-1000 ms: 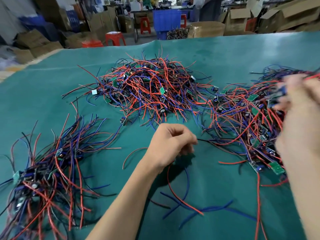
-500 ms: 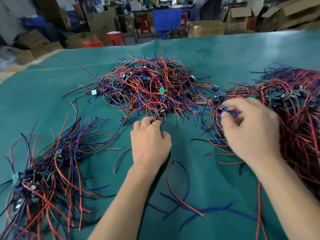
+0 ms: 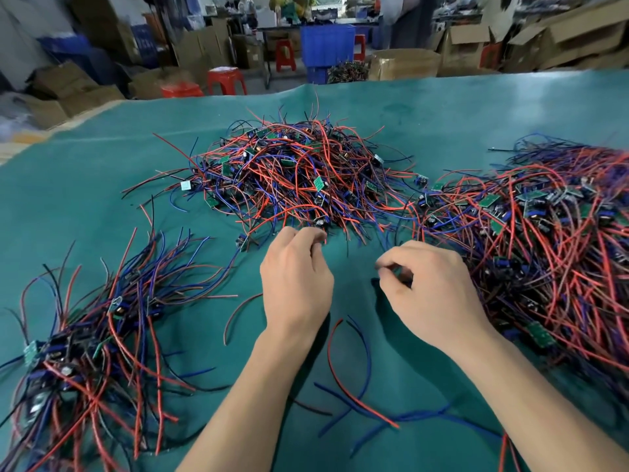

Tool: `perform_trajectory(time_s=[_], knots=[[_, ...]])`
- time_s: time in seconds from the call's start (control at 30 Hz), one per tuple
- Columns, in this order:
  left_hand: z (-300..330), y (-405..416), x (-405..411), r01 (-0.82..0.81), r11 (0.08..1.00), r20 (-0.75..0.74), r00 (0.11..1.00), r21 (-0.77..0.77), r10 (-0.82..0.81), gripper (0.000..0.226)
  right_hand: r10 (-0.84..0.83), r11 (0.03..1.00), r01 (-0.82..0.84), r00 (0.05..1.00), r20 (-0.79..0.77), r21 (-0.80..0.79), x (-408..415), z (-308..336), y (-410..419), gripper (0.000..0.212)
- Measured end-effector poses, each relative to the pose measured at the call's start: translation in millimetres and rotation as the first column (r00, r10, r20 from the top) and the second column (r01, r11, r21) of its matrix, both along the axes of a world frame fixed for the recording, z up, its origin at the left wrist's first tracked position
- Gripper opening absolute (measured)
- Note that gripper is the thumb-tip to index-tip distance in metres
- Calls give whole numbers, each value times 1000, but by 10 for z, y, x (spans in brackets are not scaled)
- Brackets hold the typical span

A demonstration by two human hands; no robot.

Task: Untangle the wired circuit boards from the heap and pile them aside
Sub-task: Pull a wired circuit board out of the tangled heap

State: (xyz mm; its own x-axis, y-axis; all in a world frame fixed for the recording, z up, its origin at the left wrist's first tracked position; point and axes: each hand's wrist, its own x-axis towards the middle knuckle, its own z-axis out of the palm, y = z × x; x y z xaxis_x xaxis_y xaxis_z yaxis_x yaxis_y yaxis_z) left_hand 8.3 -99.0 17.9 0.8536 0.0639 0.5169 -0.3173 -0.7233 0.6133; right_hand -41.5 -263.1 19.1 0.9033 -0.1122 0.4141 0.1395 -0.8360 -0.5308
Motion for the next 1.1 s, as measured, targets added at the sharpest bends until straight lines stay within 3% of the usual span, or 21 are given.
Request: perform_trajectory(time_s=[0.13, 0.2, 0.33, 0.43, 0.53, 0.73, 0.83, 0.97, 1.03, 1.1], knots=[[13, 9, -5, 9, 1000, 43, 999, -23, -8, 20, 31, 995, -31, 1000, 0, 95, -7, 39, 93, 12], [-1, -3, -12, 24, 999, -30, 999, 28, -23, 21, 55, 992, -51, 998, -33, 113, 35, 102, 176, 17], [-48, -18, -3, 140, 973, -208, 973, 181, -101, 12, 170, 980, -190, 957, -237, -64, 390, 319, 404, 42], [-59, -7, 8, 176, 974, -231, 963, 143, -140, 8, 198, 945, -270, 921, -334, -185, 784, 466, 563, 54], [-39, -8, 14, 123, 990, -235, 966, 66, -105, 11, 121, 933, -226, 930, -347, -280, 1083, 533, 616, 42], [-29, -15, 12, 117, 988, -235, 968, 99, -91, 13, 47, 860, -126, 985, -168, -494, 1120, 341, 514, 10], [-29, -14, 4, 108, 991, -243, 966, 76, -86, 19, 77, 929, -121, 988, -137, -349, 1067, 331, 428, 11], [-42, -17, 23, 120, 992, -150, 981, -39, -124, 17, 110, 982, -109, 994, 1, 152, 788, 466, 238, 10], [-42, -45, 9, 189, 970, -90, 975, -150, -204, 15, 146, 869, -137, 989, 18, 476, 543, 563, 173, 11], [-15, -73, -14, 269, 897, -104, 941, -352, -323, 16, 205, 717, -165, 978, 22, 677, 317, 610, 113, 7]])
